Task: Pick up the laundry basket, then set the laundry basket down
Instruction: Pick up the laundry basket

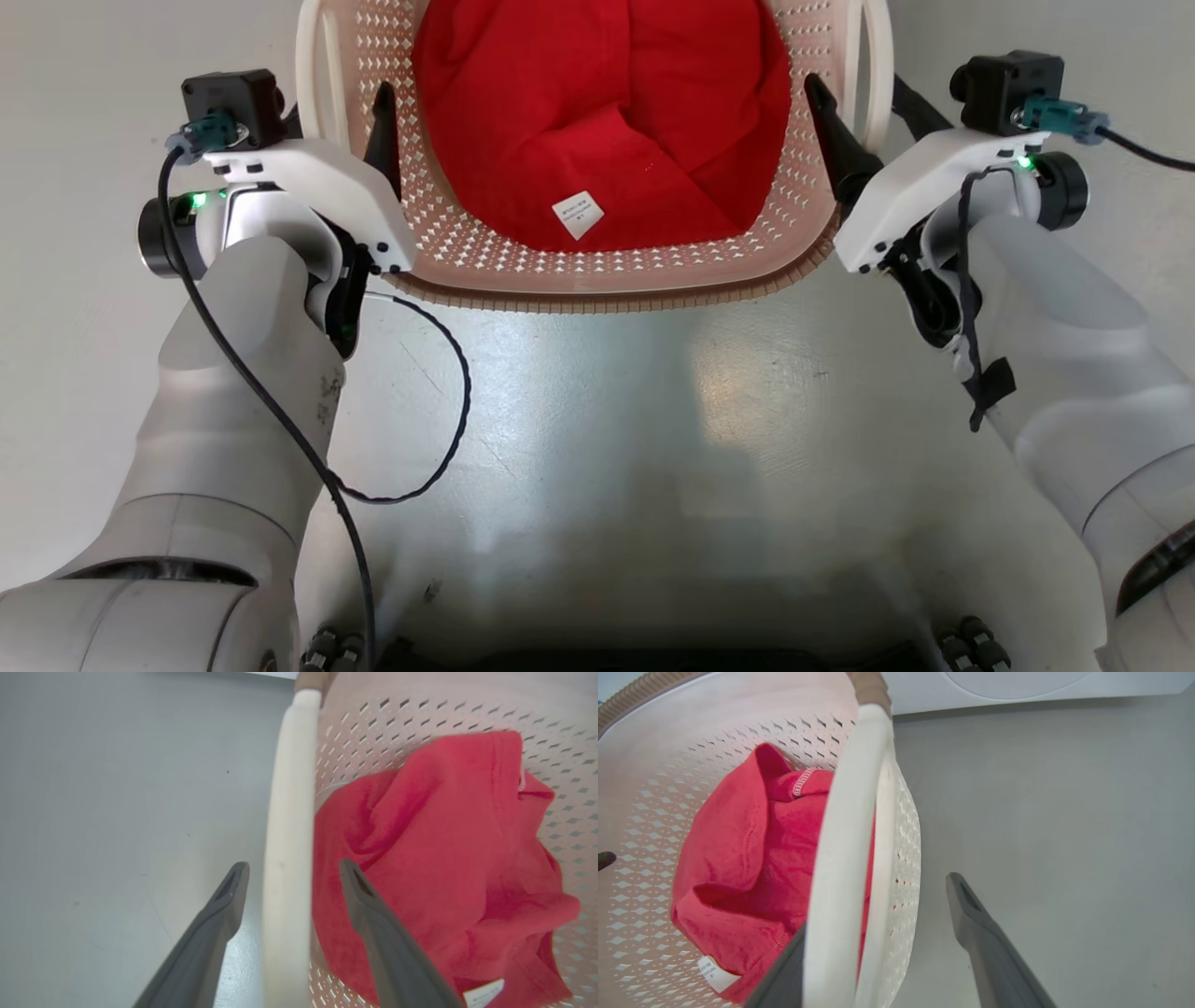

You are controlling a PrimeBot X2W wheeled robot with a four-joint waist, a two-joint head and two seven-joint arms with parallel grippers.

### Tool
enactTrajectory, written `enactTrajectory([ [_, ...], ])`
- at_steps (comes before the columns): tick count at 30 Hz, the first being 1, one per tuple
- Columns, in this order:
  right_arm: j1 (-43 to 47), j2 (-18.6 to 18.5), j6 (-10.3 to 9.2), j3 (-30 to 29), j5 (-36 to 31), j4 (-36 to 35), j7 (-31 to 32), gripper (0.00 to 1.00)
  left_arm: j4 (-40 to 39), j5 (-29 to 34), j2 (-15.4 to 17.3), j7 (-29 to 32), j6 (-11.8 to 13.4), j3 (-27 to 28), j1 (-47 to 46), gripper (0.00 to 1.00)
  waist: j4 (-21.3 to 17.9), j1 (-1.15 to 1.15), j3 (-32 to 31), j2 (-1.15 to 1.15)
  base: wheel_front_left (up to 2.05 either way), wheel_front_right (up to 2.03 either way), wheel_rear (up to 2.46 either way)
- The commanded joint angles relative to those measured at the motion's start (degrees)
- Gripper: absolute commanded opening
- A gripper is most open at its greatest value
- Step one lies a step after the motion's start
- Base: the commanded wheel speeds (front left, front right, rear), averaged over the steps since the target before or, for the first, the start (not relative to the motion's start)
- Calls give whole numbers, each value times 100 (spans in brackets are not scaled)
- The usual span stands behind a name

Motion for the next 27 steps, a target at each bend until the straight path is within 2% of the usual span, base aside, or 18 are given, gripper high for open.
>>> enactTrajectory([
  [1, 170, 58, 41, 120, 121, 54, 75, 100, 22, -59, 185, -6, -49, 36, 55, 100, 21, 0, 35, 0, 0, 0, 0],
  [8, 57, 43, 41, 350, 391, 143, 170, 100, 122, -122, 149, 6, -83, -32, -18, 100, 66, 0, 112, 0, 0, 0, 0],
  [9, 44, 39, 41, 385, 423, 142, 170, 98, 132, -131, 147, 5, -85, -38, -25, 100, 68, 0, 117, 0, 0, 0, 0],
  [10, 32, 37, 41, 420, 453, 140, 168, 55, 141, -138, 146, 4, -87, -47, -30, 60, 67, 0, 120, 0, 0, 0, 0],
  [11, 21, 37, 41, 455, 483, 135, 162, 36, 150, -142, 148, 4, -90, -56, -34, 36, 66, 0, 120, 0, 0, 0, 0],
  [12, 10, 37, 41, 489, 512, 128, 154, 0, 157, -148, 154, 3, -93, -64, -37, 0, 63, 0, 119, 0, 0, 0, 0],
  [27, 12, 49, 41, 901, 913, 191, 26, 0, 213, -230, 222, -18, -136, -178, 12, 0, 3, 0, -70, 0, 0, 0, 0],
])
